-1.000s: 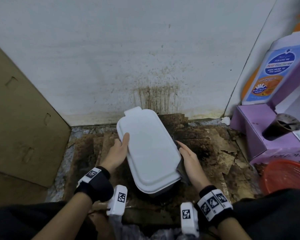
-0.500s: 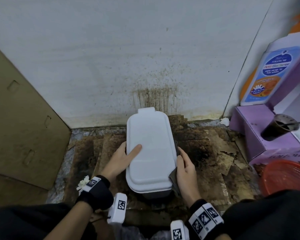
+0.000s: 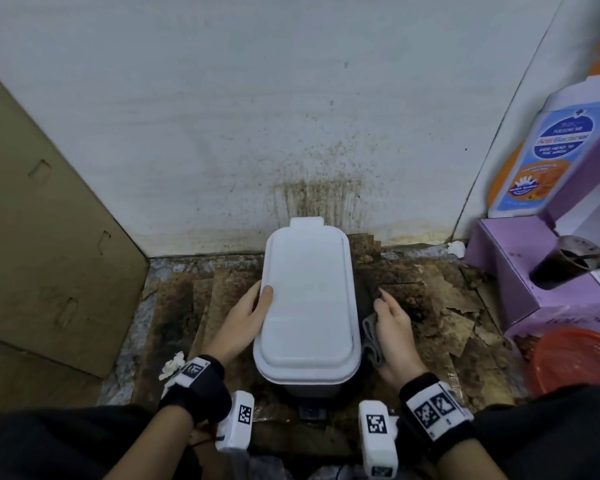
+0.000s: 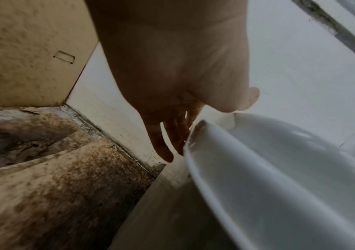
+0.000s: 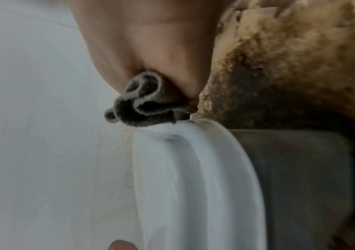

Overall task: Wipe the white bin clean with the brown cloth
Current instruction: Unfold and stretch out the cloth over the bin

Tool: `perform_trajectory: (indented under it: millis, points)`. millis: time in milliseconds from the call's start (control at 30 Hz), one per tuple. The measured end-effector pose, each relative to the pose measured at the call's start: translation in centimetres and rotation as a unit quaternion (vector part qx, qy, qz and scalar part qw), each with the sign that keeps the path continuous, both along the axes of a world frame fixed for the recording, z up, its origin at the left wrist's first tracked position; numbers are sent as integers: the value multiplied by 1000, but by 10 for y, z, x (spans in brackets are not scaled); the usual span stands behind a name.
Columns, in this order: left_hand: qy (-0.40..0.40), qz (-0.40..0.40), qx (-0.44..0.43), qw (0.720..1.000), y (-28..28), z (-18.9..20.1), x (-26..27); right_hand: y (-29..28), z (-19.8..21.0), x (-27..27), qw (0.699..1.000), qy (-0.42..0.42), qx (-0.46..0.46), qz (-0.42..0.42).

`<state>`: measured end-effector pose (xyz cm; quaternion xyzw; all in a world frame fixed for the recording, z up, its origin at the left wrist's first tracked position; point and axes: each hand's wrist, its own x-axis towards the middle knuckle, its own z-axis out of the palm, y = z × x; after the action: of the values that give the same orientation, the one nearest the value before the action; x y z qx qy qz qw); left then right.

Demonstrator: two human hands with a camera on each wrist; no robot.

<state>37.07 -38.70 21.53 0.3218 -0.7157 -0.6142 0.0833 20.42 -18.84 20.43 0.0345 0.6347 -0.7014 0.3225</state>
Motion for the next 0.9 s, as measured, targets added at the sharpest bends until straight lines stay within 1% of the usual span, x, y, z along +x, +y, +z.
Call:
perform_trajectory:
  millis: [67,100,167,233,267,300,367,400,433,467,567,667,700,733,767,800,833,900]
  points:
    - [-3,-7,-17,1000,1,-3,4,-9,16,-9,993,107,36,18]
    - [-5,-15,-35,999,0,-6,4,-16,24,-10,983,171,57,36]
    - [-15,-27,-57,998,-4,-13,5,-31,42,-9,951,285,84,85]
    - [-26,-19,-59,998,-4,-17,4,-47,60,-4,913,369,80,156]
    - [-28,-16,-55,998,-3,-17,5,-55,64,-2,884,409,85,209]
    - [-28,-17,-53,998,-1,-15,5,-63,62,0,841,453,109,274]
    - [-17,-20,-41,999,3,-12,5,-78,53,5,714,536,226,390]
    - [-7,-20,-25,999,4,-10,3,-84,46,7,663,554,277,421]
    - [-1,-15,-7,1000,6,-6,2,-87,42,10,632,561,308,438]
    - [2,-7,13,1000,8,-3,1,-86,42,13,617,561,319,449]
    - [-10,3,43,999,12,4,0,-74,40,30,595,578,287,478]
    - [-18,20,44,999,10,8,0,-52,32,55,576,627,233,469]
    - [-18,22,39,999,10,10,0,-47,28,61,574,637,218,466]
    - [-15,30,31,999,7,10,0,-43,25,64,578,640,207,463]
    - [-18,38,7,999,4,8,0,-41,24,65,592,634,194,459]
    - [-23,49,-32,998,0,7,-1,-40,25,64,616,620,173,455]
    - [-25,57,-79,995,-5,7,-3,-39,27,63,654,592,144,449]
    - [-19,50,-174,983,-13,10,-8,-35,32,61,753,512,68,408]
